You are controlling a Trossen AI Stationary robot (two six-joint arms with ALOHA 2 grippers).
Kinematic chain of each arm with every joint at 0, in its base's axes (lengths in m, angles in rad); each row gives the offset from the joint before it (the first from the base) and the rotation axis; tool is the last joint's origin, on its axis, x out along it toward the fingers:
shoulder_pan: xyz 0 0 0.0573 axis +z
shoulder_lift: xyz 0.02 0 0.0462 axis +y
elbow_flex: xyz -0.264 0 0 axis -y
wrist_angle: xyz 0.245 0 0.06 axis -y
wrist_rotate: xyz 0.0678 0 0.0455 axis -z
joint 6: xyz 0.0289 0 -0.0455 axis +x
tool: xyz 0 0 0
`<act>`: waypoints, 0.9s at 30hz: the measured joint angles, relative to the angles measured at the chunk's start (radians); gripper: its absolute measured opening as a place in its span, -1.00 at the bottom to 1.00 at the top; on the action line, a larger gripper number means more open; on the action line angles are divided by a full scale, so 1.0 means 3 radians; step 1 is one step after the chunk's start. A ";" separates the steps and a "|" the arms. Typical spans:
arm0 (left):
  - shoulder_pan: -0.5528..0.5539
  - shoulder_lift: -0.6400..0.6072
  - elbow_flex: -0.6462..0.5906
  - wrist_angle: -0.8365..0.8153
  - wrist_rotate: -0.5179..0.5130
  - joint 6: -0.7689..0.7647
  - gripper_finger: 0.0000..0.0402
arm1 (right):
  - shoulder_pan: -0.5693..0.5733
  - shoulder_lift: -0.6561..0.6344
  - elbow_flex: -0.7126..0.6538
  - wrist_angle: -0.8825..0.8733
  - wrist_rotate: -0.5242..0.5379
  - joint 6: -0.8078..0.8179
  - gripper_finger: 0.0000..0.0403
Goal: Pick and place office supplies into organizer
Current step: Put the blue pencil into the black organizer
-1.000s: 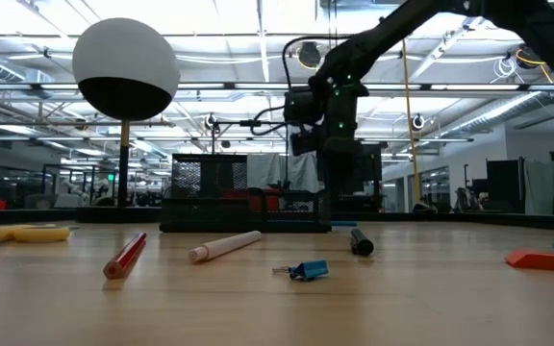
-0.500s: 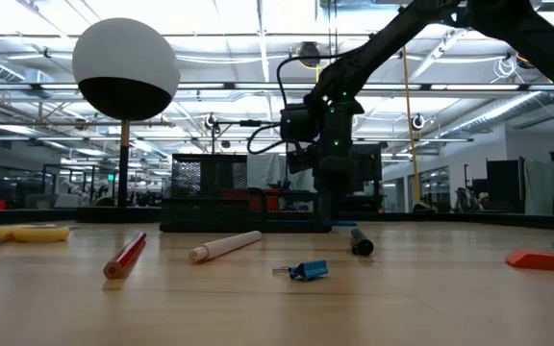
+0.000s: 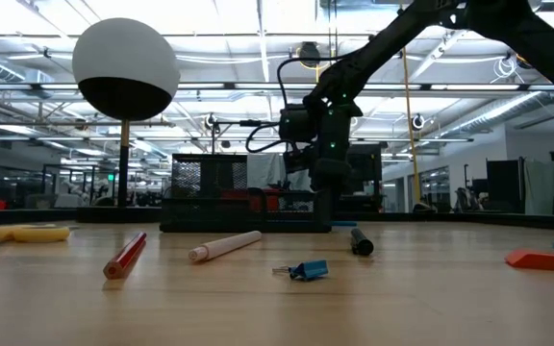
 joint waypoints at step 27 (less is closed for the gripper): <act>0.0001 0.0001 0.0000 0.0006 0.0002 0.0004 -0.52 | 0.0154 0.0041 -0.0012 -0.0262 0.0260 -0.0006 -0.39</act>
